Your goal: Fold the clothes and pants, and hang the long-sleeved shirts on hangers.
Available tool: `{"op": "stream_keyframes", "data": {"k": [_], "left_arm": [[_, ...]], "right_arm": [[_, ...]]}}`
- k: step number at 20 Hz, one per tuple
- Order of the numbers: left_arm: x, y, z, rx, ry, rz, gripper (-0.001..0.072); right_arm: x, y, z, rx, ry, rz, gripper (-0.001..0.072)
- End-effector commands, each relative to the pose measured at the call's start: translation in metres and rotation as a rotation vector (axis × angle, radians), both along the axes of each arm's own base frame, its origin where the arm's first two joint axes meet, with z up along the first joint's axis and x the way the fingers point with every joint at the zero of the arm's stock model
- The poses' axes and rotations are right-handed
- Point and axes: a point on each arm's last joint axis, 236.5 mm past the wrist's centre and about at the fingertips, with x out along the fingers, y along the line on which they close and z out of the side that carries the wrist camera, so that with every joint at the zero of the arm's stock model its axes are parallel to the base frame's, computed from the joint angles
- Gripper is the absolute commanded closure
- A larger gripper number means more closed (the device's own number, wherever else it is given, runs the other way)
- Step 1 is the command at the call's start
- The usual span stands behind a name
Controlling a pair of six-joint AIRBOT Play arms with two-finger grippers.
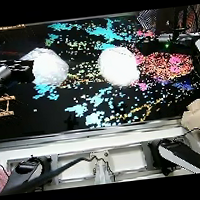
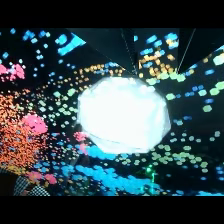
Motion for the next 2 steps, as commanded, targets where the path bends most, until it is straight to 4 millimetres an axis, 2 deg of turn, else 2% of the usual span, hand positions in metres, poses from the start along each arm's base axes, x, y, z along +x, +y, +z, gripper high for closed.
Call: {"op": "stream_keyframes", "data": {"k": [1, 2], "left_arm": [[-0.0002, -0.0001, 0.0001, 0.000, -0.001, -0.001, 0.0460], [-0.0002, -0.0001, 0.0001, 0.000, -0.001, -0.001, 0.0461]], "right_arm": [[-0.0001, 0.0005, -0.0003, 0.000, 0.001, 0.001, 0.0199], [-0.0001, 0.0005, -0.0002, 0.000, 0.001, 0.001, 0.0199]]}}
